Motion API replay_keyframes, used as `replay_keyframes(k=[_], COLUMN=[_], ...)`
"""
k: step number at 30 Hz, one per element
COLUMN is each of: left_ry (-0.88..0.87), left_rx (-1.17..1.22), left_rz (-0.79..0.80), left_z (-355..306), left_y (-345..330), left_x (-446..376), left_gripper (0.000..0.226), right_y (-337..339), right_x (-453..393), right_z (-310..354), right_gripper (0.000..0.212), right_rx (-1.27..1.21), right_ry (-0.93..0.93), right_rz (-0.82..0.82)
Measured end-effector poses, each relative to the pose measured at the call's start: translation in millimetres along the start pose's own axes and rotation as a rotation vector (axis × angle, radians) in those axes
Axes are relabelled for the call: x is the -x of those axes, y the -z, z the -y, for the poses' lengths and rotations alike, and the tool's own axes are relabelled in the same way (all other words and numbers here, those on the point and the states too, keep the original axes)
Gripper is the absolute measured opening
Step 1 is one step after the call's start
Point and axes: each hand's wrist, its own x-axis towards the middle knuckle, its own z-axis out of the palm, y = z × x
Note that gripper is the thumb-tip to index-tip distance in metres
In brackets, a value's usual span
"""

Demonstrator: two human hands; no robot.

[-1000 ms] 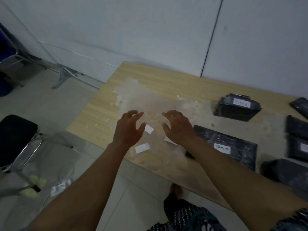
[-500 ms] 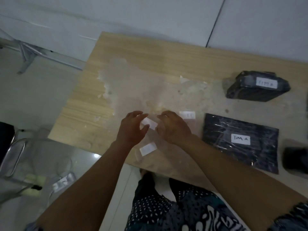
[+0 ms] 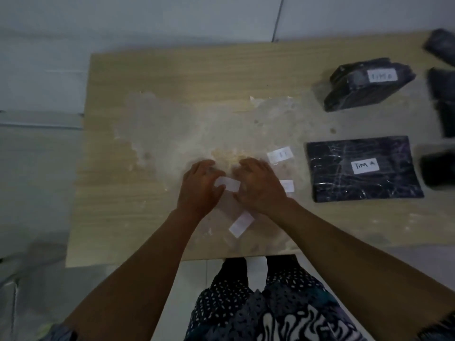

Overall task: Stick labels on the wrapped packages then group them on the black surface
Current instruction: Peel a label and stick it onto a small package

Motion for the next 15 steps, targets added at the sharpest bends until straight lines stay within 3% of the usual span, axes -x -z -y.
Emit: replay_keyframes(k=[8, 15], left_ry=[0.020, 0.505], left_rx=[0.071, 0.642], left_rz=[0.064, 0.053], left_z=[-2, -24], left_y=[14, 52], left_x=[-12, -39], left_gripper=[0.012, 0.021], right_y=[-2, 7], right_x=[2, -1], right_z=[11, 23], right_gripper=[0.052, 0.065], right_rx=[0.055, 0.005], right_ry=[-0.065, 0.037], right_rz=[-0.041, -0.330])
